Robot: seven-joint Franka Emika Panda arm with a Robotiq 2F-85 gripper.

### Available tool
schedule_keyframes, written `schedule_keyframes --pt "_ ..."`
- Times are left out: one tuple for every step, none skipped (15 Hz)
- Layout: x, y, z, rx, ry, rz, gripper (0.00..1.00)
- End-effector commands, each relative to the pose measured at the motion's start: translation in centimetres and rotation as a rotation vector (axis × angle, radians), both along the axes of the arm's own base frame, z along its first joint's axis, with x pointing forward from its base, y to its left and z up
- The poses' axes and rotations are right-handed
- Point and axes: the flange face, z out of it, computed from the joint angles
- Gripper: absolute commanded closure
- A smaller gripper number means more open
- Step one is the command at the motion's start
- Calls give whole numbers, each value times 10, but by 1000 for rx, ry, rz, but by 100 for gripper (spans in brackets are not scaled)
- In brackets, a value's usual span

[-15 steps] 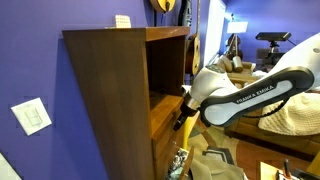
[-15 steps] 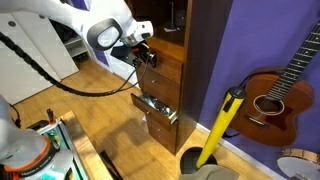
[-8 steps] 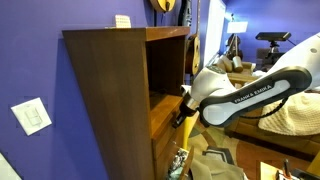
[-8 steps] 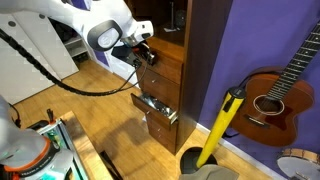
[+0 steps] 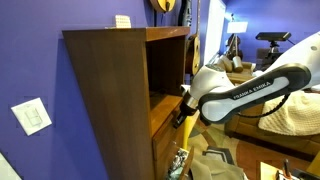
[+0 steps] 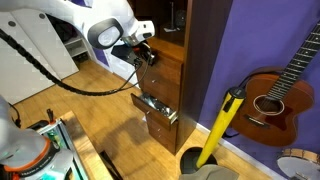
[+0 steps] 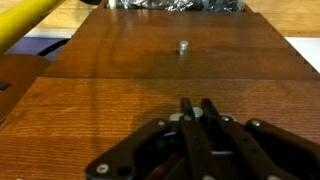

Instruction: Open the topmost drawer and remove the maroon cap and place it on the shelf above the drawer then close the drawer.

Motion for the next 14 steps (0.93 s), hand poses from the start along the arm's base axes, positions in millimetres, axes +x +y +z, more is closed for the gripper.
schedule_keyframes --pt "-11 -5 -9 22 119 37 96" --pt "-14 -4 -10 22 149 44 96" --pt "-17 -4 -10 17 178 39 96" --pt "-20 -5 -10 11 200 23 96" --pt "-24 -5 -10 13 219 17 96" --pt "-28 -4 -11 16 233 9 96" --pt "-33 -4 -11 20 248 -1 96" --pt "-37 -4 -12 18 261 -10 96" --pt "-42 -4 -12 15 273 -23 96" --pt "-47 -4 -13 12 283 -34 96" --pt "-53 -4 -13 3 291 -45 96" --pt "-59 -3 -14 -10 303 -57 96" --pt "-66 -2 -15 -23 316 -74 96" --pt "-72 -2 -17 -24 340 -100 96"
